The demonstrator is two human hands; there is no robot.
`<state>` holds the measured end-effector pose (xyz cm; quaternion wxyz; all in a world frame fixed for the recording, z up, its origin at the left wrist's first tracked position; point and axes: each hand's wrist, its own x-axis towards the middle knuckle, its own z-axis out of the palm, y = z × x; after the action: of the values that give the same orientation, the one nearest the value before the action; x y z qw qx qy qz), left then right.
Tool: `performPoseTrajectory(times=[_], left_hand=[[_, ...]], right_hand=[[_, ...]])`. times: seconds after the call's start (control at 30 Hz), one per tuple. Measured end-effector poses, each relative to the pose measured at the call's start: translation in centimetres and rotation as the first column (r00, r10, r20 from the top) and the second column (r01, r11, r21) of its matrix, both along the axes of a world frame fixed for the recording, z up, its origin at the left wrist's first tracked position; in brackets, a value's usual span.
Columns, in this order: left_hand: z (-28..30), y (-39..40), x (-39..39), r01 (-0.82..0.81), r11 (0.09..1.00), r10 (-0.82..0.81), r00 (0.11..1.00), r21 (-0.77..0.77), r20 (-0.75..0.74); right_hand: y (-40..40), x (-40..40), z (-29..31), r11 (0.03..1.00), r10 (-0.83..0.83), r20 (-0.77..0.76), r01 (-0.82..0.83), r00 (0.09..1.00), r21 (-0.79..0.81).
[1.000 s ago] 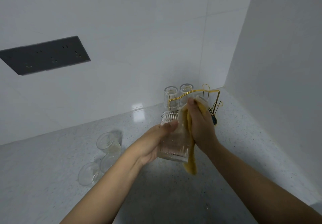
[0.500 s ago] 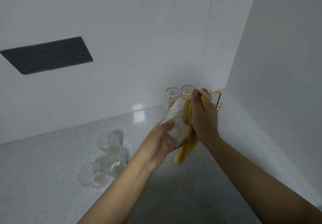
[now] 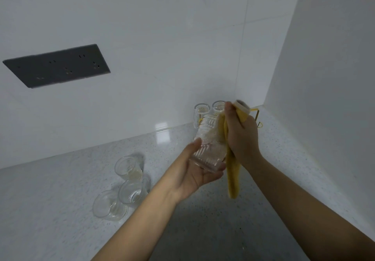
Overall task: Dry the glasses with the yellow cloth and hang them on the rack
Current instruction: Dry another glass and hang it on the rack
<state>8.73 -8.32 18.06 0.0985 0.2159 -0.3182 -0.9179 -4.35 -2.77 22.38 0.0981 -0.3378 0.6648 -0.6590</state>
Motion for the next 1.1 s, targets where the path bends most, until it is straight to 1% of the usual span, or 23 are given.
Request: performPoseTrajectory(times=[0.03,0.1,0.2,0.27,0.3,0.33,0.37,0.4,0.47,0.5,0.53,0.6,0.67,0.7,0.73,0.77,0.8,0.83,0.87,0.93,0.97,1.03,1.1], left_hand=[[-0.1,0.1,0.2,0.055,0.993,-0.048,0.997,0.105,-0.067],[0.2,0.2,0.1,0.099,0.989,-0.088,0.991,0.113,-0.097],[0.6,0.7,-1.0,-0.103,0.971,0.128,0.986,-0.214,0.106],[-0.2,1.1,-1.5,-0.204,0.771,0.359,0.922,-0.603,0.148],[-1.0,1.1,-1.6,-0.199,0.652,0.414,0.902,-0.732,0.123],[-1.6,1.1,-1.6,-0.211,0.6,0.431,0.898,-0.772,0.09],[-1.7,1.0,-1.6,-0.239,0.652,0.41,0.91,-0.72,0.069],[-1.3,0.7,-1.5,-0.263,0.773,0.348,0.937,-0.578,0.038],[-0.4,0.4,-1.4,-0.193,0.976,0.191,0.981,-0.098,-0.027],[0.1,0.5,-1.2,-0.108,0.992,0.111,0.993,0.064,-0.037],[0.4,0.5,-1.0,-0.035,0.994,0.039,0.999,0.103,-0.035],[0.8,0.7,-1.2,0.014,1.0,-0.014,1.0,0.01,0.014],[0.8,1.3,-1.9,-0.105,0.974,0.117,0.992,-0.199,0.051],[0.5,1.5,-2.2,-0.188,0.899,0.239,0.967,-0.395,0.083],[0.0,1.6,-2.4,-0.216,0.76,0.345,0.933,-0.612,0.099],[-0.5,1.7,-2.6,-0.218,0.633,0.412,0.907,-0.743,0.085],[-0.9,1.5,-2.6,-0.238,0.583,0.449,0.891,-0.777,0.064],[-0.7,1.3,-2.7,-0.268,0.63,0.446,0.893,-0.729,0.058],[-0.3,0.9,-2.7,-0.301,0.746,0.413,0.909,-0.594,0.059],[0.5,0.4,-2.7,-0.234,0.967,0.239,0.97,-0.1,0.041],[0.7,0.2,-2.5,-0.136,0.988,0.134,0.99,0.072,0.035],[0.6,0.4,-2.6,-0.015,0.991,0.007,0.998,0.131,0.06],[0.3,0.8,-3.1,-0.038,0.999,0.039,0.991,-0.013,0.129]], right_hand=[[0.2,-0.1,0.1,0.998,0.017,0.056,-0.014,0.998,-0.053],[0.1,-0.2,0.0,0.998,-0.006,0.098,0.012,0.995,-0.056],[-0.7,-0.6,-0.2,0.985,-0.141,0.068,0.133,0.988,0.111],[-1.1,-0.8,-0.1,0.967,-0.166,0.008,0.161,0.986,0.2],[-1.2,-0.8,-0.1,0.96,-0.167,-0.015,0.166,0.986,0.227],[-1.2,-0.7,0.0,0.956,-0.164,-0.031,0.167,0.986,0.242],[-1.1,-0.6,0.0,0.958,-0.159,-0.033,0.162,0.987,0.235],[-0.9,-0.5,0.0,0.967,-0.149,-0.022,0.15,0.989,0.205],[-0.4,-0.5,0.0,0.99,-0.11,0.002,0.11,0.994,0.093],[-0.1,-0.6,0.2,0.995,-0.091,-0.008,0.092,0.996,0.04],[0.0,-0.7,0.3,0.997,-0.082,-0.024,0.082,0.996,-0.001],[-0.1,-1.1,0.3,0.994,-0.11,-0.021,0.109,0.994,-0.022],[-0.5,-1.3,0.3,0.985,-0.163,0.005,0.162,0.987,0.056],[-0.7,-1.4,0.3,0.977,-0.177,0.003,0.176,0.984,0.117],[-0.8,-1.5,0.3,0.968,-0.187,0.009,0.183,0.982,0.17],[-0.9,-1.6,0.3,0.962,-0.19,0.02,0.182,0.982,0.205],[-0.9,-1.7,0.3,0.959,-0.188,0.024,0.178,0.982,0.22],[-0.8,-1.8,0.3,0.961,-0.184,0.013,0.177,0.983,0.211],[-0.6,-1.8,0.3,0.969,-0.175,-0.003,0.173,0.985,0.179],[-0.2,-1.9,0.3,0.991,-0.123,-0.028,0.125,0.992,0.057],[0.0,-2.0,0.2,0.995,-0.096,-0.047,0.096,0.994,-0.002],[0.1,-2.3,0.0,0.995,-0.087,-0.063,0.084,0.994,-0.046],[-0.2,-2.9,-0.5,0.989,-0.146,-0.05,0.146,0.988,-0.022]])
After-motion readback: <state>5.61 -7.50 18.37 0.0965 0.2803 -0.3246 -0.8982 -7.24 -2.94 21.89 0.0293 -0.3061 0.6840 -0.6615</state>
